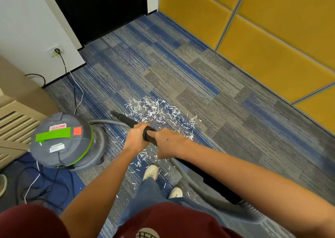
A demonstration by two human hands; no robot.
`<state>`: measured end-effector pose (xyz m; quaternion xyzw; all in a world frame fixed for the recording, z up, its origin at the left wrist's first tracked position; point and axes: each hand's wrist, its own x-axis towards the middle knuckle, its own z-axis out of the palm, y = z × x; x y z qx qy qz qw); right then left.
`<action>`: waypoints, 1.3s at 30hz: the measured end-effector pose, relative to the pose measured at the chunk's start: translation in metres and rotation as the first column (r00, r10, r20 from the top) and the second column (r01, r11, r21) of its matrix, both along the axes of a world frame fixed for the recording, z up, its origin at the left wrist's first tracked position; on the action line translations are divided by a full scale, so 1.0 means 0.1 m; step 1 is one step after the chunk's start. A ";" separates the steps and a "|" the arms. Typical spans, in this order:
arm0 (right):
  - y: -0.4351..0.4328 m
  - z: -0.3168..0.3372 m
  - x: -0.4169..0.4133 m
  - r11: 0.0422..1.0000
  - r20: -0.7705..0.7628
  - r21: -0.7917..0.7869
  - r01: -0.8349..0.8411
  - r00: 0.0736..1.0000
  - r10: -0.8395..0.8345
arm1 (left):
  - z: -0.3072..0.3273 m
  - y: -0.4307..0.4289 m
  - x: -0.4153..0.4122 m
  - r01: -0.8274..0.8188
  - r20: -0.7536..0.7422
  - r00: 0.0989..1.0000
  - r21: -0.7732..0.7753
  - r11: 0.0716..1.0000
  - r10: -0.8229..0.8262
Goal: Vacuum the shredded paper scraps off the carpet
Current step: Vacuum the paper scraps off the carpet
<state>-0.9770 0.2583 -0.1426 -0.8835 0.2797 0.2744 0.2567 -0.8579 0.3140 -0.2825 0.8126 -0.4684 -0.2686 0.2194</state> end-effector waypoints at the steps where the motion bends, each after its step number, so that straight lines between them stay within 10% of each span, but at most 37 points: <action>1: -0.01 -0.02 0.01 1.000 -0.006 -0.004 0.008 1.000 -0.008 | 0.00 -0.02 0.00 -0.008 0.002 1.000 0.009 1.000 0.008; 39: 0.06 -0.08 0.03 0.993 -0.037 -0.094 0.071 0.997 -0.075 | -0.05 -0.12 0.08 0.126 0.057 0.990 0.079 0.989 -0.131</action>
